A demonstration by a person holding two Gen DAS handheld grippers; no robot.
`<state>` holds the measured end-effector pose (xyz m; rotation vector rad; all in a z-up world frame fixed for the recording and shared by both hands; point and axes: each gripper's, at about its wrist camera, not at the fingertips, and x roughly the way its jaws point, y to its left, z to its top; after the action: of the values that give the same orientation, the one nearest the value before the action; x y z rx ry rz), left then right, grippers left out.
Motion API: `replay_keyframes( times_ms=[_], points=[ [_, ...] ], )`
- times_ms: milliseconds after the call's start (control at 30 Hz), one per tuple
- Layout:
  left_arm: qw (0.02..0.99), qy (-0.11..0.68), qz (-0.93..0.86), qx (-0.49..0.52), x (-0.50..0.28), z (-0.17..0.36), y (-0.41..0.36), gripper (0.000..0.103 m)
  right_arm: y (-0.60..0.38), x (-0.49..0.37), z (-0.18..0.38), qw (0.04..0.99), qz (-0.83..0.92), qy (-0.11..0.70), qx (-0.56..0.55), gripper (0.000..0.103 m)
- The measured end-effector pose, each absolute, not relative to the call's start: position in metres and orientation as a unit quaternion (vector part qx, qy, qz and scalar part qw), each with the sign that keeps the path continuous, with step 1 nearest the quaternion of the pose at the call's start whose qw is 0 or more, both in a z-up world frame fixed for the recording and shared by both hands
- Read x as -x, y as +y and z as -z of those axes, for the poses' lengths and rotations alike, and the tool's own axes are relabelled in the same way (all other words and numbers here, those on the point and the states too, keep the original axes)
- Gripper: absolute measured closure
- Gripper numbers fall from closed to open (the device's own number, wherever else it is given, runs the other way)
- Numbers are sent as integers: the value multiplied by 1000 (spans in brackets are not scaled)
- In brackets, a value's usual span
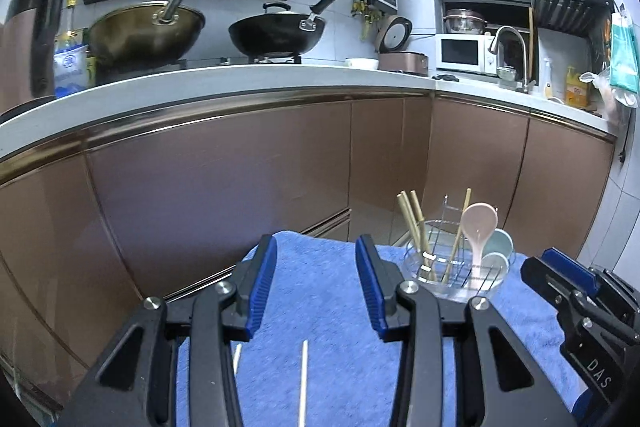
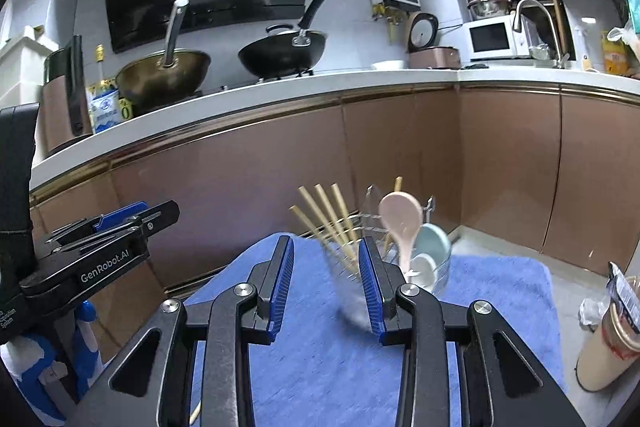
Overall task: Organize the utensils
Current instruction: 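Withdraw both open tools from the holder back over the last two chopsticks, then grasp a chopstick with the left tool while the right tool grasps the last chopstick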
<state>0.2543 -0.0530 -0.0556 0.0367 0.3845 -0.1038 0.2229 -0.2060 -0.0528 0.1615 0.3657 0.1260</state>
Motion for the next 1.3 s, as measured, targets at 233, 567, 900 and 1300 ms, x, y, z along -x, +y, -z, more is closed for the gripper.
replay_keyframes(
  times_ms=[233,567,900,1300],
  points=[
    [981,191,36,-16,-231,53,-32,64,-188,-205,52,976,-78,191,-76,69],
    [980,196,21,-6,-216,47,-5,64,-162,-190,49,971,-100,207,-60,69],
    [953,297,60,32,-250,73,40,64,-130,-213,60,949,-139,280,-53,69],
    [839,524,139,49,-360,180,63,65,-67,-351,146,838,-196,508,-40,75]
  ],
)
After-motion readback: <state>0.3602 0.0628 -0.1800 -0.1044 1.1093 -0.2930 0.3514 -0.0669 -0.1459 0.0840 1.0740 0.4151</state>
